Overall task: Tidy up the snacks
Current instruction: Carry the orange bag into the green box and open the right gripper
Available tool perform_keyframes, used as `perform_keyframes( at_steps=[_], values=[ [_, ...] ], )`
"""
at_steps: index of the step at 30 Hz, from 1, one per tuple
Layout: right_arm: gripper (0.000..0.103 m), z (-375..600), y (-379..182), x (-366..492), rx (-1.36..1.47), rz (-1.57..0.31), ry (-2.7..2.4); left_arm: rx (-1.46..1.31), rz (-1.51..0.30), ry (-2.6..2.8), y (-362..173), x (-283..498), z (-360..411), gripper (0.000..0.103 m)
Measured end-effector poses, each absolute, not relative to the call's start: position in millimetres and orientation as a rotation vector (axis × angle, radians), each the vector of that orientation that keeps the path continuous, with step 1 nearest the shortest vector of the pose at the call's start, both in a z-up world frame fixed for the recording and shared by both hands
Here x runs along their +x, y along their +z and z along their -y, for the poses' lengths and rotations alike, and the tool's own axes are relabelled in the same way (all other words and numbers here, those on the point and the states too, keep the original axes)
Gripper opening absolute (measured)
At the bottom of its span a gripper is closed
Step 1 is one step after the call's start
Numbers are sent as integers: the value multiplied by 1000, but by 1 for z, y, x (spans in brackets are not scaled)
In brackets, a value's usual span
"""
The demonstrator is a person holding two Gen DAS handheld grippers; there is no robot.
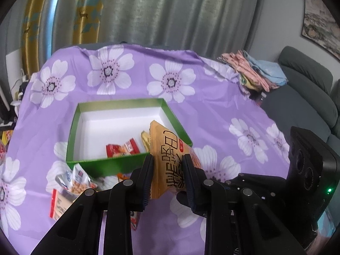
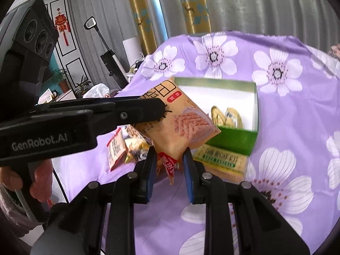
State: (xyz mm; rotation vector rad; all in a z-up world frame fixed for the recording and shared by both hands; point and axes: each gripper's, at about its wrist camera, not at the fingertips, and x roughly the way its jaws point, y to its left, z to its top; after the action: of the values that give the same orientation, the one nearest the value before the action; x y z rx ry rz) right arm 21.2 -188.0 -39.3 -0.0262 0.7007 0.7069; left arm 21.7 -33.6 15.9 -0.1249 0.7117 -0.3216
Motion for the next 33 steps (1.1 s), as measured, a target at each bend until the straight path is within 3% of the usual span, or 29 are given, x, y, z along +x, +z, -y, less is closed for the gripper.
perform_keyframes(
  at_steps=[16, 19, 20, 30, 31, 33],
  values=[
    [25, 166, -9, 77, -56, -635, 723, -129, -711, -292, 38, 81, 14, 28],
    [23, 157, -7, 86, -78, -624, 743, -162, -744, -292, 27, 95, 9, 28],
    [17, 153, -10, 91, -80, -632, 758, -195, -756, -324, 23, 99, 8, 28],
    [14, 115, -65, 150, -120, -792, 717, -222, -910, -250, -42, 163, -4, 28],
    [15, 118, -66, 151, -112, -793, 710, -231, -912, -246, -43, 162, -9, 29],
    [18, 127, -63, 151, -72, -779, 715, -255, -913, -241, -45, 160, -20, 43]
  ],
)
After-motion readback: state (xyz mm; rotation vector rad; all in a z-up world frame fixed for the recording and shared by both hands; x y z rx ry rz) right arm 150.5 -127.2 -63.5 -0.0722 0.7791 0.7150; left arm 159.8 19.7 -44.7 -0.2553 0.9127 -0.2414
